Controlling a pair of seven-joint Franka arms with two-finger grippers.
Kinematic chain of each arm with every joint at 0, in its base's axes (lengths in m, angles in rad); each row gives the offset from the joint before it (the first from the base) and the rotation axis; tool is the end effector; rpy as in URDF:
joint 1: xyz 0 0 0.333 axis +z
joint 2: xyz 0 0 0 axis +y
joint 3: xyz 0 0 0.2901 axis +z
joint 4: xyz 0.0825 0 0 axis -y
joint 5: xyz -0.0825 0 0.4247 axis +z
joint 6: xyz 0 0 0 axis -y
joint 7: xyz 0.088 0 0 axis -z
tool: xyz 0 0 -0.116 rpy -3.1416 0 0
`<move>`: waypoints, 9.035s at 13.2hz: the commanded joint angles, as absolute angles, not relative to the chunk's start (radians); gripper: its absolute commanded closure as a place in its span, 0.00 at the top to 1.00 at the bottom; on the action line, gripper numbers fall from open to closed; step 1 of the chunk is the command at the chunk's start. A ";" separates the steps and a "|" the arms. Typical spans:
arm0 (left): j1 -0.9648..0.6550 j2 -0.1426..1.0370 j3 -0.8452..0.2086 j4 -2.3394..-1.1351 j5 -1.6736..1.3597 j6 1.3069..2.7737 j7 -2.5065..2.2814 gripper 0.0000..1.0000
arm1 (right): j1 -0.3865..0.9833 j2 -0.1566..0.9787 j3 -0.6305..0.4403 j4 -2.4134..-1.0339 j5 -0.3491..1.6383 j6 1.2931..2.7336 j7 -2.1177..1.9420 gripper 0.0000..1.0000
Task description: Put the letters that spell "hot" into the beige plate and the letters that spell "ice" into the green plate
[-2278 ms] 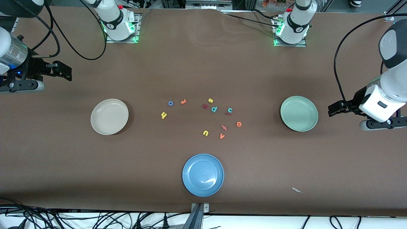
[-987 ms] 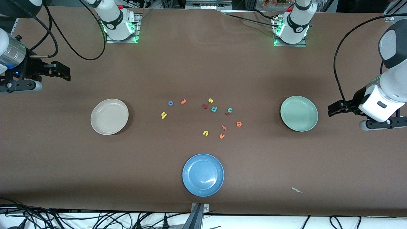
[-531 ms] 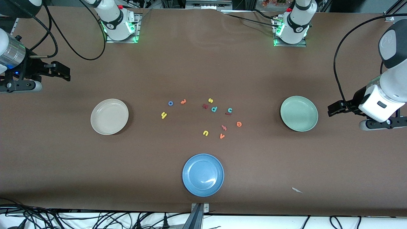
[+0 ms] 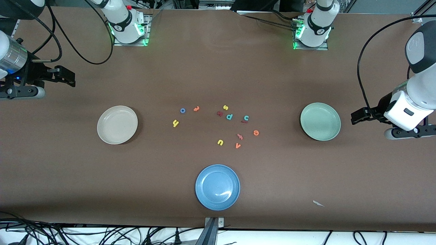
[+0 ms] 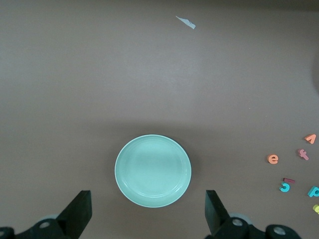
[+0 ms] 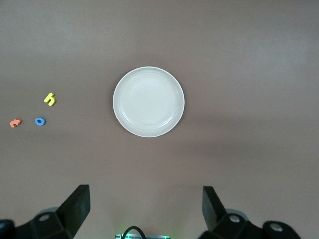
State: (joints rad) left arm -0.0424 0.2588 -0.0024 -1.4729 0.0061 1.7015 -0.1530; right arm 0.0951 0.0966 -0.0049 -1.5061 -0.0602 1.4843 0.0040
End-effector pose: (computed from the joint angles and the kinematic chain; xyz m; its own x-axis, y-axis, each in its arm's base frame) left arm 0.6702 -0.0293 0.4871 0.9938 0.1073 -0.0290 0.1070 -0.9942 -0.0099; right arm 0.6091 0.0478 0.5573 0.9898 0.0803 -0.1177 0.0879 -0.9943 0.0611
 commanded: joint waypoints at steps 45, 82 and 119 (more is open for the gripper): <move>-0.041 0.238 -0.003 -1.499 -0.009 1.689 -0.140 1.00 | 0.089 0.107 -0.006 -1.482 -0.041 1.465 0.011 1.00; -0.040 0.235 -0.003 -1.508 -0.008 1.680 -0.106 1.00 | 0.061 0.126 -0.028 -1.480 0.035 1.506 0.035 1.00; -0.413 0.686 -0.040 -1.658 -0.172 2.322 -0.936 0.99 | 0.097 0.328 0.202 -1.737 0.029 2.072 0.533 1.00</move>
